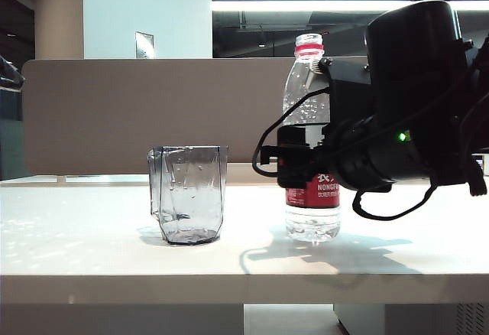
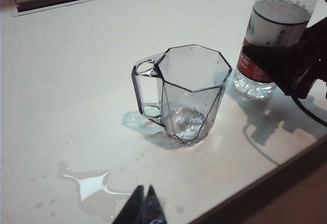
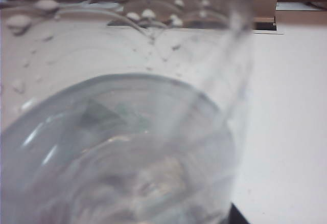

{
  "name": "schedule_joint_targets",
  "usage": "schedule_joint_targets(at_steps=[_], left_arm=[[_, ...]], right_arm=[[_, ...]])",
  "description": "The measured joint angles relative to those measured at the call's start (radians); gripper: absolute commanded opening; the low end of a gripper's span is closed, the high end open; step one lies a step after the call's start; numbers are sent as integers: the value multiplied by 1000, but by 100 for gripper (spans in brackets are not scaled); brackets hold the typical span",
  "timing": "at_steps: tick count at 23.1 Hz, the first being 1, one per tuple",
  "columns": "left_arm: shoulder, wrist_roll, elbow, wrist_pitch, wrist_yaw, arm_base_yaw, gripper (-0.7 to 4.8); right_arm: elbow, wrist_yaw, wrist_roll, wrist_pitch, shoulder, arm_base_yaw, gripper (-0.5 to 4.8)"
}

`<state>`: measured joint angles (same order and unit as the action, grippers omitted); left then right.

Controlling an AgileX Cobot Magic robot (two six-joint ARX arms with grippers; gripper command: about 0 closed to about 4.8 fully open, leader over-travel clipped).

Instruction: Pick up the mineral water bottle on the table and pour water into the mug until it's half full.

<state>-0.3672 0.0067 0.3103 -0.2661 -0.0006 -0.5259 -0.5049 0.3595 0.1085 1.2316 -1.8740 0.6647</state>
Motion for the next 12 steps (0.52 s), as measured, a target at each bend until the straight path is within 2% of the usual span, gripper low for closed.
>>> schedule_joint_targets(at_steps=[10,12], left_arm=[[0,0,0,0,0,0,-5],[0,0,0,0,0,0,-5]], right_arm=[[-2,-2,0,-3,0,-15,257],[-2,-2,0,-4,0,-27,223]])
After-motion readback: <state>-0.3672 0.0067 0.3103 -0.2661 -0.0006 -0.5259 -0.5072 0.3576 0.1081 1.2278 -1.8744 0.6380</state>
